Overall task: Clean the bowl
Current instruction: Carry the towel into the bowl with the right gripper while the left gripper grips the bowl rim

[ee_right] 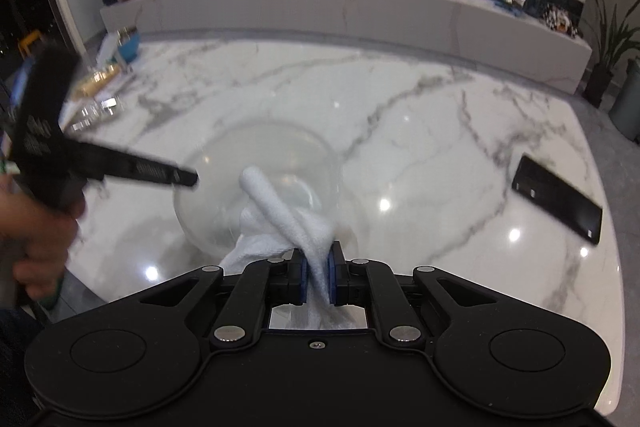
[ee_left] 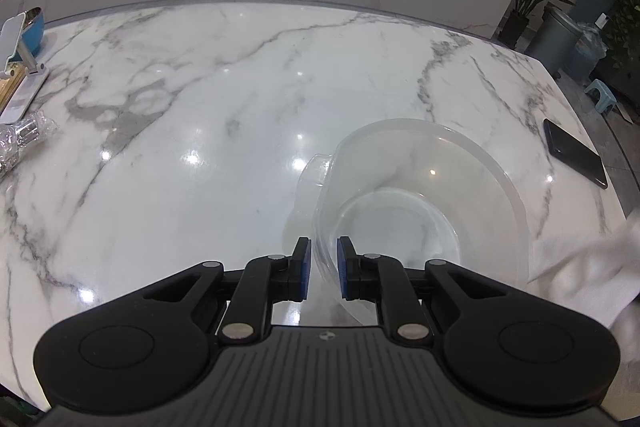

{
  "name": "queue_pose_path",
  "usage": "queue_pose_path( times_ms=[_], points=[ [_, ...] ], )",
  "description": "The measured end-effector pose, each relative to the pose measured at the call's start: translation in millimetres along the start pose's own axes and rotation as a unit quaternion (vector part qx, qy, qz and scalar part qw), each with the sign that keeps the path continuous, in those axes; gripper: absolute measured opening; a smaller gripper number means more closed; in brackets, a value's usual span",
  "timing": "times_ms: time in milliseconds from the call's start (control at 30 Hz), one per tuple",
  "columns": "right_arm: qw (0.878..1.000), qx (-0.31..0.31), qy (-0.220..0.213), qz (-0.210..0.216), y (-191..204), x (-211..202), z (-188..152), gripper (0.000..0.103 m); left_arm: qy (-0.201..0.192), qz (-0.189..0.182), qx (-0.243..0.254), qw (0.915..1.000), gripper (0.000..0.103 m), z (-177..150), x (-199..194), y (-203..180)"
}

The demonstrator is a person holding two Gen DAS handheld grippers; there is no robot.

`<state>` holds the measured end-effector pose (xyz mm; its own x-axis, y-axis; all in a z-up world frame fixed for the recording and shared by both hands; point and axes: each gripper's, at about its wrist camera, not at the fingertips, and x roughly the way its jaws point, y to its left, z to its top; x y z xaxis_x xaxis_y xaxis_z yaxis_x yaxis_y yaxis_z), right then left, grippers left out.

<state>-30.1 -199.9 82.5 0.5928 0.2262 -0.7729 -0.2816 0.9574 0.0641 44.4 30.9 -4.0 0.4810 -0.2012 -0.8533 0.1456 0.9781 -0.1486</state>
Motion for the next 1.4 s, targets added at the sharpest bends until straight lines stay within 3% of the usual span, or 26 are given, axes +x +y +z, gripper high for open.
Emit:
queue_pose_path(
  times_ms=[233, 567, 1000, 1133, 1400],
  points=[
    [1.000, -0.014, -0.016, 0.008, 9.4, -0.6, 32.9, 0.006, 0.001, -0.010, 0.007, 0.9999, 0.013, -3.5, -1.6, 4.8],
    [0.999, -0.022, 0.009, 0.030, 34.5, 45.8, 60.8, 0.006, 0.007, -0.018, 0.009, 0.9998, 0.013, -2.1, 2.7, 8.5],
    [0.996, -0.006, 0.070, 0.059, 41.9, 119.6, 47.1, 0.006, 0.012, -0.026, 0.011, 0.9995, 0.011, -1.6, 8.3, 6.5],
    [0.995, -0.006, 0.081, 0.062, 41.8, 128.1, 42.9, 0.006, 0.012, -0.022, 0.014, 0.9996, 0.006, -0.8, 9.3, 5.3],
    [0.994, -0.021, 0.090, 0.061, 48.0, 137.8, 35.1, 0.006, 0.007, -0.024, 0.024, 0.9994, 0.006, -5.2, 7.3, 5.8]
  ],
)
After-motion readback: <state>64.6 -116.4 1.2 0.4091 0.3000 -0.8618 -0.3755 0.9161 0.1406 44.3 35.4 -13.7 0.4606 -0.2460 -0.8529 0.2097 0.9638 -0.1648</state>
